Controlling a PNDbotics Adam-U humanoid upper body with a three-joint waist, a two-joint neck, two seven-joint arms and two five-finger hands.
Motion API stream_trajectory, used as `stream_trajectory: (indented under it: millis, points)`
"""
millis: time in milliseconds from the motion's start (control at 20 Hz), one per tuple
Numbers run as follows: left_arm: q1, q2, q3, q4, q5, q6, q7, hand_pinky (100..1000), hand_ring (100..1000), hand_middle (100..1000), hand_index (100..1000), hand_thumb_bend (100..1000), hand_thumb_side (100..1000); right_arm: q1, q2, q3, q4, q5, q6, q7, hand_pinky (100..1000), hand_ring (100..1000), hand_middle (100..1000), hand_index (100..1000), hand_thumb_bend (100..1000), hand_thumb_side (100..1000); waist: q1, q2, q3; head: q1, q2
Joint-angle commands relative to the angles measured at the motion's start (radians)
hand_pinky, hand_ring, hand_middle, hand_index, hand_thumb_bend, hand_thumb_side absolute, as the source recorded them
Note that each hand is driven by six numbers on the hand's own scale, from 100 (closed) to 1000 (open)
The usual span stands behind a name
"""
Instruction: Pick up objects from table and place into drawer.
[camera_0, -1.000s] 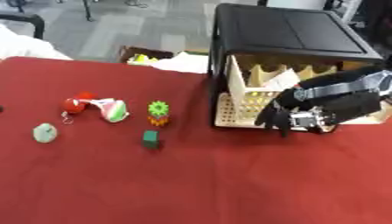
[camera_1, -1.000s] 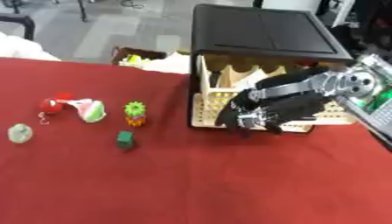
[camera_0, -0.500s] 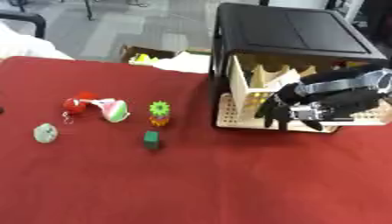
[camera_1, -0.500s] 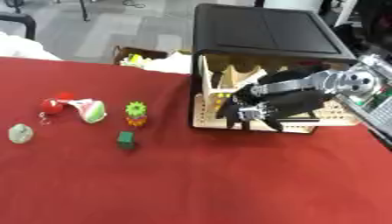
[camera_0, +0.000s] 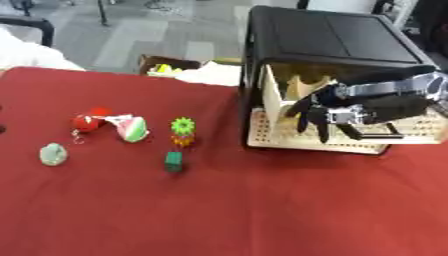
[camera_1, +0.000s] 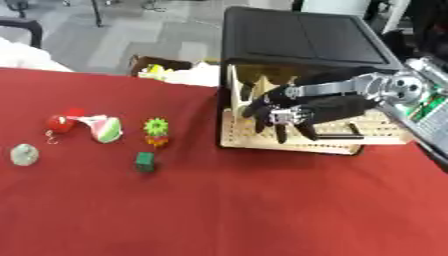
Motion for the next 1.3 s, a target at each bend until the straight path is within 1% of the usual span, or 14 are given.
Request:
stream_trajectory:
  millis: [50, 600, 1100, 1300]
  points:
    - [-0.015, 0.009, 0.004, -0.017, 0.000, 0.000, -0.002, 448, 567, 565, 831, 100, 983, -0.020, -0.014, -0.010, 0.022, 0.012, 0.005, -0.006, 295, 704, 820, 955, 100, 1000, 0.002, -0.012, 0.001, 0.002, -0.016]
    - [-0.012, 0.008, 0.005, -0.017, -0.003, 0.000, -0.001, 449, 567, 564, 830, 100, 985, -0.032, -0.002, -0.008, 0.040, 0.009, 0.005, -0.003, 285, 701, 822, 955, 100, 1000, 0.001, -0.008, 0.006, 0.003, -0.021]
    - [-0.010, 0.009, 0.007, -0.017, -0.004, 0.001, 0.000, 449, 567, 564, 830, 100, 984, -0.035, -0.002, -0.017, 0.040, 0.005, 0.003, -0.022, 280, 700, 823, 952, 100, 1000, 0.001, -0.010, 0.003, 0.005, -0.023]
    - [-0.009, 0.009, 0.007, -0.017, -0.004, 0.001, -0.001, 449, 566, 564, 830, 100, 984, -0.037, -0.001, -0.023, 0.054, 0.013, -0.002, -0.033, 281, 700, 823, 950, 100, 1000, 0.001, -0.011, 0.004, 0.005, -0.028]
